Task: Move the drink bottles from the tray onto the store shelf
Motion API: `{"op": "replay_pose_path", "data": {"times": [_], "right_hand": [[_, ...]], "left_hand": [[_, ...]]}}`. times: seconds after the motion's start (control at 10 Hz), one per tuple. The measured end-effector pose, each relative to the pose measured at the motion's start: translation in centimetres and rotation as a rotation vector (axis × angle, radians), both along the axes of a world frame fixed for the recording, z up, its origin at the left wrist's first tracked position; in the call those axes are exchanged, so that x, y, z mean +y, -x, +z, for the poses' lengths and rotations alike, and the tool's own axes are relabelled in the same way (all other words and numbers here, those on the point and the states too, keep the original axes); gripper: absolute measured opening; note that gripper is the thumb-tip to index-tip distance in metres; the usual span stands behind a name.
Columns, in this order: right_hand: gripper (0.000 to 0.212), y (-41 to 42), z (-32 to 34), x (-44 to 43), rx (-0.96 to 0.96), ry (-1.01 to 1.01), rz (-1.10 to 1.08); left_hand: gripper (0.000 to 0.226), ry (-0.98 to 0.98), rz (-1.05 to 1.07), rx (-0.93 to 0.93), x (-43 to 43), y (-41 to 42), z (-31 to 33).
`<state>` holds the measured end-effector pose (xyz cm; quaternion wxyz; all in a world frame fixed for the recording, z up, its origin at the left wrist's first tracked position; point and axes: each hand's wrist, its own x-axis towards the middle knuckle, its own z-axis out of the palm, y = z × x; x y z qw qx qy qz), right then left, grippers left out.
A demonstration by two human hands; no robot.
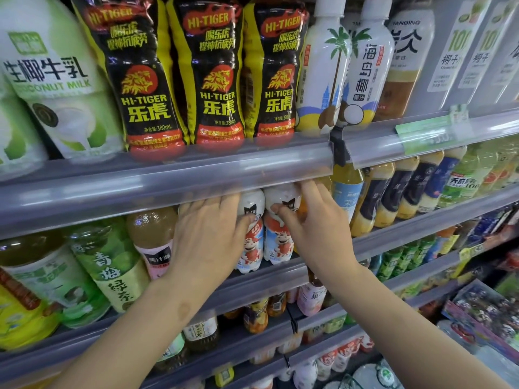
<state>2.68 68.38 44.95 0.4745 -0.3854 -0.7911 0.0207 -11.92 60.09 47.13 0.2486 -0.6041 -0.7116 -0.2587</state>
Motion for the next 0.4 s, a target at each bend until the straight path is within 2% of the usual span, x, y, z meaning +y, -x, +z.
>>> {"op": "replay_pose_path", "data": {"times": [0.2,0.3,0.4], "right_hand": [[0.035,-0.7,0.5,-0.5,-0.036,0.096,0.040],[0.040,-0.5,0.7,-0.5,-0.044,0.119,0.071],[0.052,-1.4,0.5,-1.1,-0.060,0.149,0.138]], "left_hand": [[0.049,0.081,-0.041,0.016,-0.3,0.1,0.5],[0.047,0.070,-0.039,0.026,-0.3,0.3,0.7],[0.053,0.009,-0.147,-0.028,-1.5,0.1,-0.3]]}}
